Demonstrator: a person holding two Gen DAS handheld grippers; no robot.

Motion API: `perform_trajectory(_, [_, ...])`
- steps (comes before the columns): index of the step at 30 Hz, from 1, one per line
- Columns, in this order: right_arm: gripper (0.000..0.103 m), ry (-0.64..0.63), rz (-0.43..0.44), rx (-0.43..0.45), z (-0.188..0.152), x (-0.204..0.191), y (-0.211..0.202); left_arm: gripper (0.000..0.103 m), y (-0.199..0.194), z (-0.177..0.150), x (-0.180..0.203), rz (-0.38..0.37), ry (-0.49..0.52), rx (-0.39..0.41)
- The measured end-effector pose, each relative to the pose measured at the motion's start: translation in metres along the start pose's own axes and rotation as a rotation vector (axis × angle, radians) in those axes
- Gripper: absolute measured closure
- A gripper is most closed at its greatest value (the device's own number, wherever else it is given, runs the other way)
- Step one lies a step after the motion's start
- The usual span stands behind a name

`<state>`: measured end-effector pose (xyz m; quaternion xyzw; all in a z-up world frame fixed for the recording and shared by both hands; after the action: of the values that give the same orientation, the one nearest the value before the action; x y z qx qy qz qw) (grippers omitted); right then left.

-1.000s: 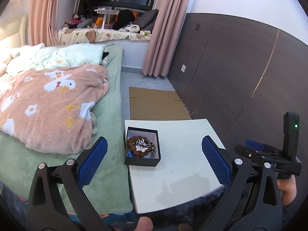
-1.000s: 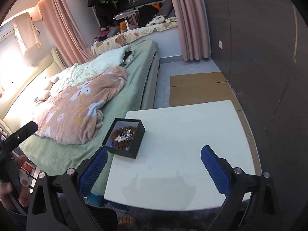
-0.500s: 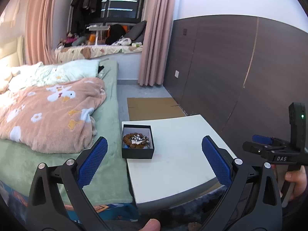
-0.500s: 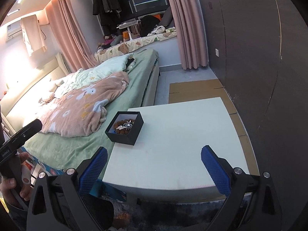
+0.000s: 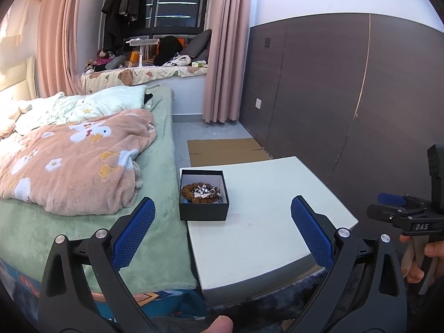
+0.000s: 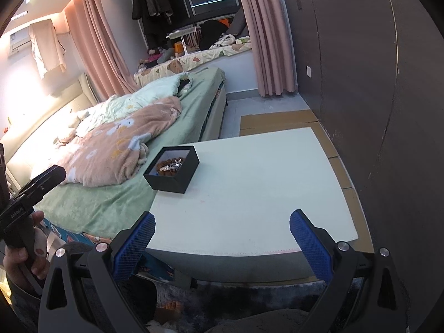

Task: Organize jewelry

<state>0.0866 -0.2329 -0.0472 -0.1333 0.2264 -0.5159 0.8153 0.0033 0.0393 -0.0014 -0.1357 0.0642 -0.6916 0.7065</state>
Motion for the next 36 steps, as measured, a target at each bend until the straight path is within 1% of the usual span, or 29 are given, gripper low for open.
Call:
perform_trajectory(5, [0.008,-0.006,-0.001,0.003,-0.001,0.001,0.006,0.005,0.008,-0.008,-0.002,0.005,0.003,-0.01])
perform_trajectory(10, [0.008,-0.023,-0.004,-0.004,-0.007,-0.001,0.016,0.005,0.013,-0.01,-0.004,0.005,-0.005,-0.009])
perform_trajectory(16, [0.008,-0.041,-0.025,0.004,-0.009,-0.006,0.014,0.005,0.013,-0.011,-0.006,0.017,-0.005,0.01])
perform_trajectory(24, [0.008,-0.074,-0.03,-0.002,-0.012,-0.012,0.013,0.005,0.011,-0.012,-0.006,0.041,0.001,0.035])
perform_trajectory(29, [0.008,-0.071,-0.031,-0.008,-0.011,-0.012,0.014,0.005,0.012,-0.013,-0.005,0.051,0.019,0.036])
perform_trajectory(36, [0.008,-0.062,-0.037,-0.005,-0.011,-0.012,0.016,0.005,0.013,-0.013,-0.009,0.056,0.005,0.024])
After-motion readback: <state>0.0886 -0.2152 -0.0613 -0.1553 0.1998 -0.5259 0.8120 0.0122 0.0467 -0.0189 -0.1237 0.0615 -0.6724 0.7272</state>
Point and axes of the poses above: each gripper's, at about its wrist camera, not at the fingertips, and y roughly the way its jaws point, x to its right, z to its top, the point moved 5 cm from there along y, roughly the way its jaws point, and after that the axes turned 14 degrees about x, right-handed, at the moved point
